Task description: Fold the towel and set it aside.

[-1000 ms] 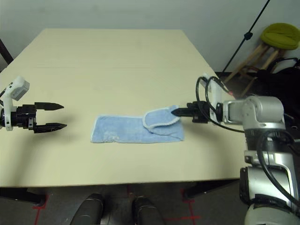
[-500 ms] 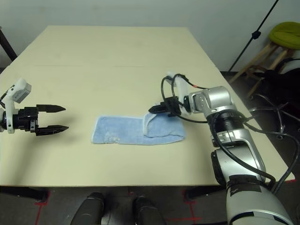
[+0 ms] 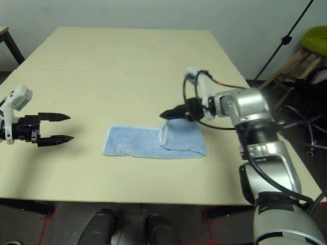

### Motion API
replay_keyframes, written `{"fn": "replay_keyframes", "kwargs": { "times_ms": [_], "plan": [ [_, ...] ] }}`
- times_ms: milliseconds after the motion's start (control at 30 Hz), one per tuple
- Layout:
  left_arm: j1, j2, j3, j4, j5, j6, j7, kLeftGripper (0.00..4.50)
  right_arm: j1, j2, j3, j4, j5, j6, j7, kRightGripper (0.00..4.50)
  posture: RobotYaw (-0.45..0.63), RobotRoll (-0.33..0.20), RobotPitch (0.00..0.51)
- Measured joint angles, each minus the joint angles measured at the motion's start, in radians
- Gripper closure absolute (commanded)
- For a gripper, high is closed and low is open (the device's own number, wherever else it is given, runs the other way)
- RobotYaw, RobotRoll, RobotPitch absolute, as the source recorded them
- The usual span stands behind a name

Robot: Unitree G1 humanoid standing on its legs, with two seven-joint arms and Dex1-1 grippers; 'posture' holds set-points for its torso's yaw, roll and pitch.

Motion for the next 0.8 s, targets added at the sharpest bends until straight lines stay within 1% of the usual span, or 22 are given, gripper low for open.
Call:
{"fn": "replay_keyframes", "kwargs": {
  "times_ms": [100,200,300,333,367,433,467,533,567,600,633,667,733,800],
  "plan": [
    [-0.041,-0.039,0.001,-0.009,-0.024,0.036,0.038,0.00,0.053,-0.069,-0.036,-0.031,-0.030,-0.110,-0.012,0.04,0.22,0.000,0.130],
    [-0.113,-0.111,0.011,-0.059,-0.063,0.110,0.119,0.00,0.129,-0.110,-0.076,-0.062,-0.045,-0.172,-0.029,0.04,0.22,0.000,0.132],
    [-0.195,-0.220,-0.009,-0.115,-0.050,0.151,0.255,0.00,0.252,-0.132,-0.132,-0.122,-0.057,-0.232,-0.082,0.04,0.20,0.000,0.131],
    [-0.219,-0.278,-0.028,-0.125,-0.027,0.156,0.321,0.00,0.322,-0.128,-0.169,-0.151,-0.062,-0.275,-0.111,0.04,0.20,0.000,0.133],
    [-0.229,-0.311,-0.046,-0.131,-0.015,0.160,0.357,0.00,0.357,-0.121,-0.183,-0.165,-0.066,-0.299,-0.127,0.04,0.19,0.000,0.133],
    [-0.245,-0.410,-0.095,-0.148,0.000,0.184,0.426,0.00,0.436,-0.098,-0.216,-0.194,-0.071,-0.355,-0.168,0.04,0.18,0.000,0.133],
    [-0.252,-0.461,-0.133,-0.161,0.005,0.198,0.453,0.00,0.450,-0.088,-0.227,-0.195,-0.067,-0.362,-0.178,0.04,0.17,0.000,0.133],
    [-0.260,-0.506,-0.178,-0.167,0.012,0.207,0.473,0.00,0.458,-0.087,-0.241,-0.194,-0.059,-0.363,-0.179,0.04,0.17,0.000,0.133],
    [-0.269,-0.533,-0.200,-0.165,0.025,0.207,0.487,0.00,0.465,-0.088,-0.259,-0.190,-0.049,-0.366,-0.177,0.04,0.15,0.000,0.132],
    [-0.280,-0.550,-0.218,-0.156,0.037,0.204,0.496,0.00,0.470,-0.087,-0.275,-0.189,-0.040,-0.368,-0.178,0.42,0.15,0.000,0.132],
    [-0.293,-0.566,-0.234,-0.139,0.054,0.201,0.507,0.39,0.473,-0.084,-0.288,-0.188,-0.032,-0.368,-0.181,0.63,0.15,0.000,0.131],
    [-0.308,-0.583,-0.243,-0.112,0.067,0.198,0.518,0.58,0.477,-0.075,-0.303,-0.187,-0.026,-0.367,-0.186,0.95,0.15,0.000,0.131],
    [-0.339,-0.623,-0.261,-0.056,0.097,0.187,0.544,1.23,0.487,-0.051,-0.307,-0.191,-0.020,-0.369,-0.197,1.71,0.14,0.000,0.127],
    [-0.358,-0.641,-0.282,-0.022,0.122,0.170,0.551,1.92,0.494,-0.031,-0.303,-0.191,-0.022,-0.371,-0.204,2.49,0.14,0.000,0.124]
  ]
}}
